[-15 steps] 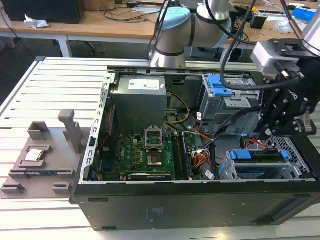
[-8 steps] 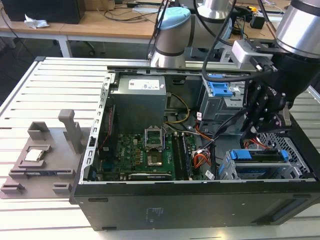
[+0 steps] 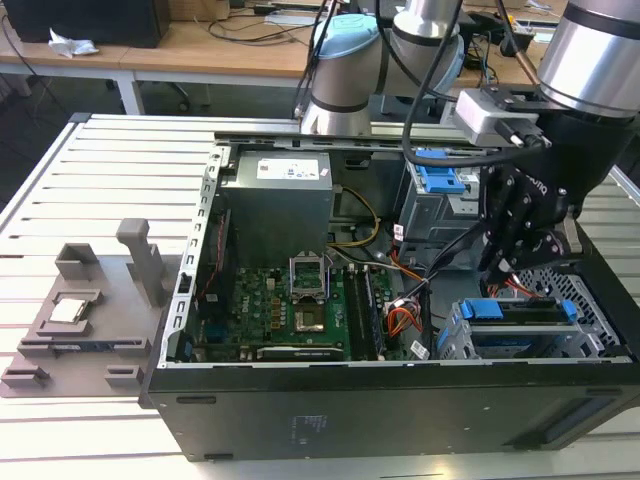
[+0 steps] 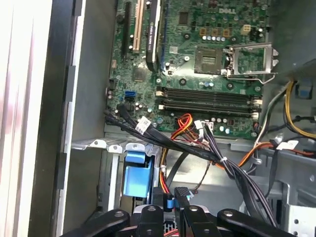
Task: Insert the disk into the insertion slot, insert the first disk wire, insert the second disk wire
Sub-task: 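Insert the second disk wire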
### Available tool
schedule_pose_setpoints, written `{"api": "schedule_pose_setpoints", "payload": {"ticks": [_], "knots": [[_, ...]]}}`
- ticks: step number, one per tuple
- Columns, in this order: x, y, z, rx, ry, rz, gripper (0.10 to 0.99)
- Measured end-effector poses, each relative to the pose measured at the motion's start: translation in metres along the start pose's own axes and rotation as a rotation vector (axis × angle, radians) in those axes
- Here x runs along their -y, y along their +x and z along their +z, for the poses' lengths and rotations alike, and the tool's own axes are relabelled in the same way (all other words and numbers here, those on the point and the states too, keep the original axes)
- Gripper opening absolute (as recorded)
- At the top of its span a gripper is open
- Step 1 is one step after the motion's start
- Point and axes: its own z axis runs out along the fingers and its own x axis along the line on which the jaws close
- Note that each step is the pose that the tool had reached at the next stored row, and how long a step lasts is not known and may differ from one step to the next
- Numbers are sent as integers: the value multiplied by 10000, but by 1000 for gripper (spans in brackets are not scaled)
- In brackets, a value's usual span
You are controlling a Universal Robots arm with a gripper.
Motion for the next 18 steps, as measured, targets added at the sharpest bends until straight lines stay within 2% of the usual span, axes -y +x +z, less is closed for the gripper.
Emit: {"api": "schedule_pose_setpoints", "payload": {"ticks": [1, 2, 3, 4, 5, 10, 12, 17, 18], "knots": [[1, -3, 5, -41, 4, -82, 239], [1, -3, 7, -126, 1, -141, 239], [1, -4, 8, -438, -31, -166, 239], [3, -3, 10, -634, -53, -162, 239], [5, -3, 11, -707, -61, -159, 239], [6, -3, 10, -720, -62, -160, 227], [6, -3, 11, -722, -62, -160, 106], [6, -3, 11, -732, -63, -159, 106], [42, 0, 10, -731, -67, -161, 106]]}}
